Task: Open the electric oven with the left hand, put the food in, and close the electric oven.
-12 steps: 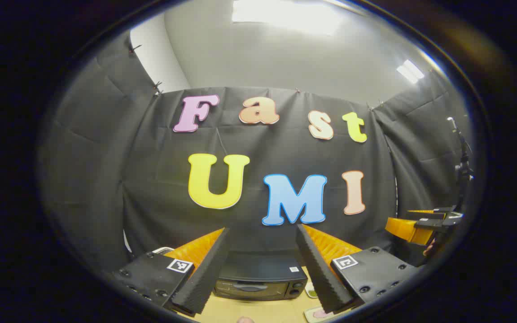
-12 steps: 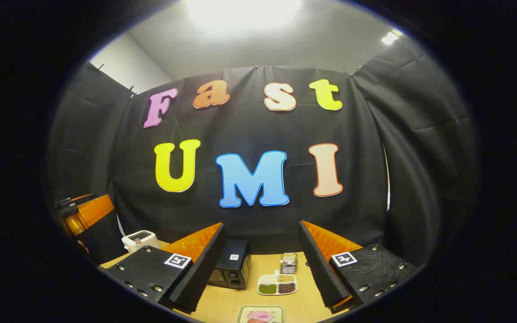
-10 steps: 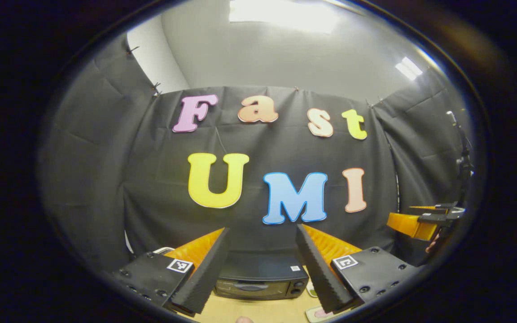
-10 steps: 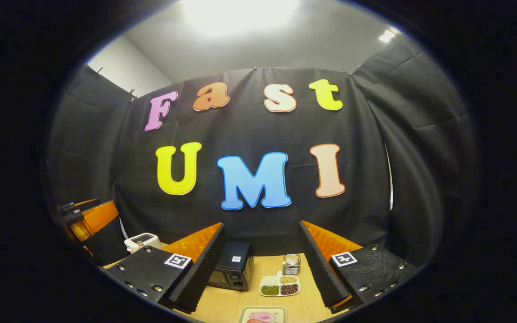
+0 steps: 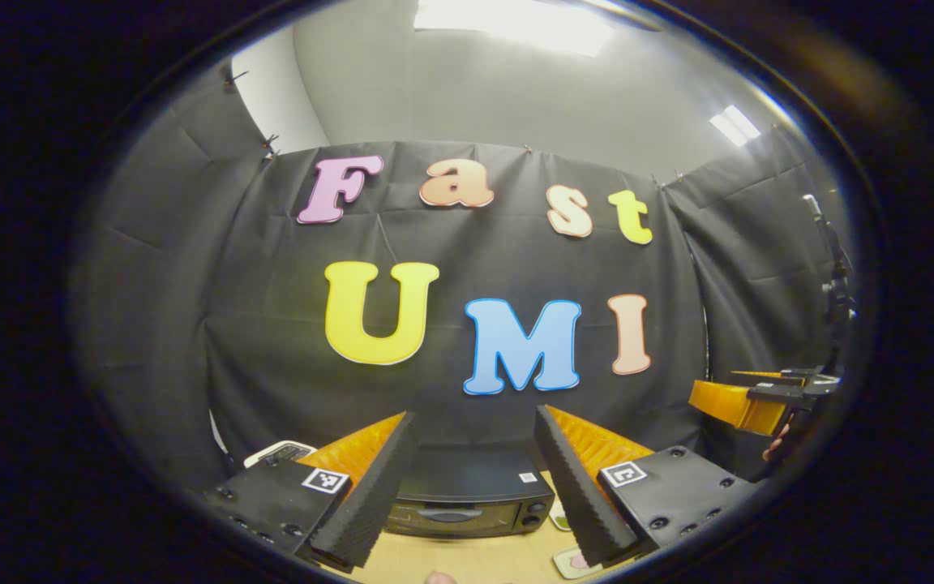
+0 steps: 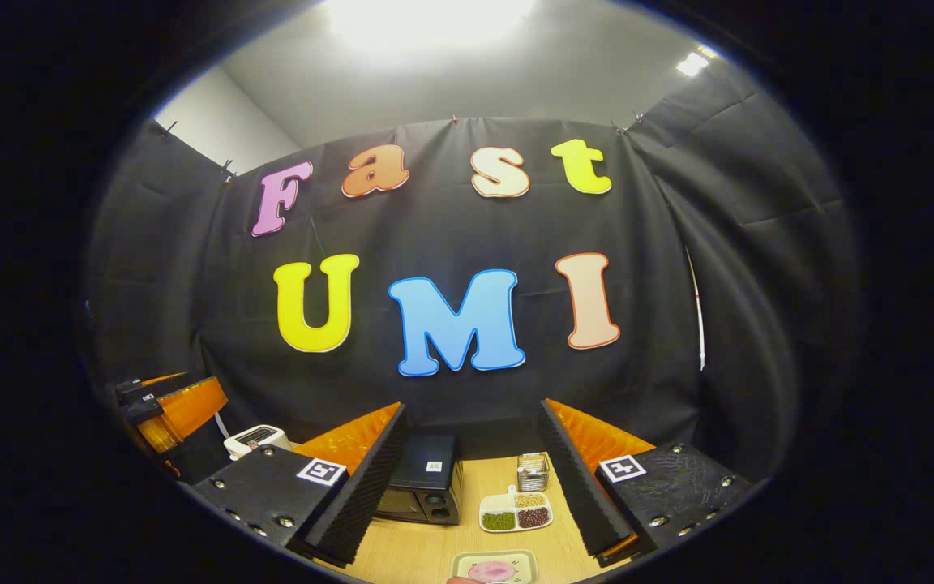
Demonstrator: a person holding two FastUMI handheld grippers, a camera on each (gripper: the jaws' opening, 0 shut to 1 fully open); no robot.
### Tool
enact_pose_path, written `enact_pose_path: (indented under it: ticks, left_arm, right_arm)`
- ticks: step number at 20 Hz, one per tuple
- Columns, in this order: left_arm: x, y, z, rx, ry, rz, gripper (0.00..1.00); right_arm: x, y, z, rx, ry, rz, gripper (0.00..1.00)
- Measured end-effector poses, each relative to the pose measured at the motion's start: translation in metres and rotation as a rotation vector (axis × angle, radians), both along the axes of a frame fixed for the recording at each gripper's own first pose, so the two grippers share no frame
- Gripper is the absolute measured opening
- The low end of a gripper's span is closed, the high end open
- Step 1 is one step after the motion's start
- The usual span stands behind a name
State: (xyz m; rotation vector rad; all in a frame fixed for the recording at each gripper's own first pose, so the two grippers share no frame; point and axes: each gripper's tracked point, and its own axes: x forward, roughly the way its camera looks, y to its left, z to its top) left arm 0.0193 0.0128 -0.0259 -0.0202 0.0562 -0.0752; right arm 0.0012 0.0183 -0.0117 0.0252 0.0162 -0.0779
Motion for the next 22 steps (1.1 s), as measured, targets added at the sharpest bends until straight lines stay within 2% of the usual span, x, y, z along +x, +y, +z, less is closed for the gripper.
enact_pose_path:
  ticks: [1, 5, 11, 12, 15, 18, 22]
  left_arm:
    - [0.004, 0.002, -0.006, -0.003, 0.008, -0.008, 0.97]
    - [0.021, 0.002, -0.032, -0.023, 0.056, -0.06, 1.0]
    - [0.059, 0.0, -0.12, 0.007, 0.216, -0.034, 1.0]
    - [0.067, -0.002, -0.14, 0.015, 0.251, -0.034, 0.97]
    - [0.089, -0.005, -0.197, 0.002, 0.34, -0.028, 1.0]
    - [0.109, -0.005, -0.243, -0.02, 0.412, -0.018, 1.0]
    - [0.136, 0.006, -0.292, 0.005, 0.486, 0.012, 0.98]
  right_arm:
    - [0.001, 0.0, 0.0, 0.002, -0.003, -0.018, 0.98]
    - [0.006, -0.001, -0.003, 0.004, -0.009, -0.073, 0.98]
    - [0.019, -0.006, -0.012, -0.009, 0.017, -0.034, 0.98]
    - [0.022, -0.007, -0.015, -0.011, 0.029, -0.027, 0.98]
    - [0.028, -0.011, -0.028, -0.015, 0.066, -0.012, 0.98]
    - [0.031, -0.016, -0.036, -0.032, 0.089, -0.019, 0.98]
    - [0.034, -0.025, -0.043, -0.05, 0.107, -0.048, 0.98]
